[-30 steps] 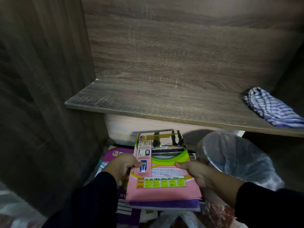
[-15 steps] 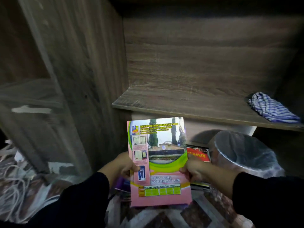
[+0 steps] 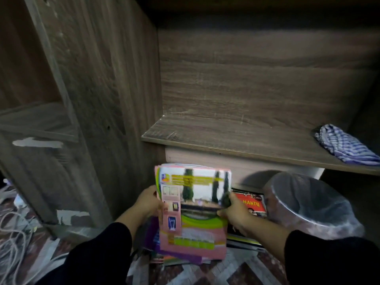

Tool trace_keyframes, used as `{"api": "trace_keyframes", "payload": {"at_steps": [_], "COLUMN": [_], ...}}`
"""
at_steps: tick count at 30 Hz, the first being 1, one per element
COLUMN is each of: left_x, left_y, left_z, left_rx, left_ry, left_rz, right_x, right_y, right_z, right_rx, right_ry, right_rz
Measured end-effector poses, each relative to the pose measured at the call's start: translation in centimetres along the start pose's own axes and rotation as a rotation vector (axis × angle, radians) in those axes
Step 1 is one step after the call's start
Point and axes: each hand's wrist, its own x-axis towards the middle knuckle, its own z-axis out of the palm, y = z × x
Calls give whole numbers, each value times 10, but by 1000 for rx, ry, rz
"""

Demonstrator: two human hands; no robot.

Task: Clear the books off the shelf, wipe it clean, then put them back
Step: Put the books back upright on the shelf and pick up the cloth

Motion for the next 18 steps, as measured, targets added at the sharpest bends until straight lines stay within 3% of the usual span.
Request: {"api": "trace_keyframes", "payload": {"at_steps": [13, 18], "left_x": [7, -20], "left_y": [2, 45], "left_z": [-6, -22], "left_rx": [133, 67], "left_ry": [-23, -11], "left_rz": [113, 241], "right_x": [-10, -35], "right_y": [-7, -57], "right_z": [-5, -24], "right_rx": [-72, 26], "right_ry": [-30, -61], "right_rz": [-175, -293]}}
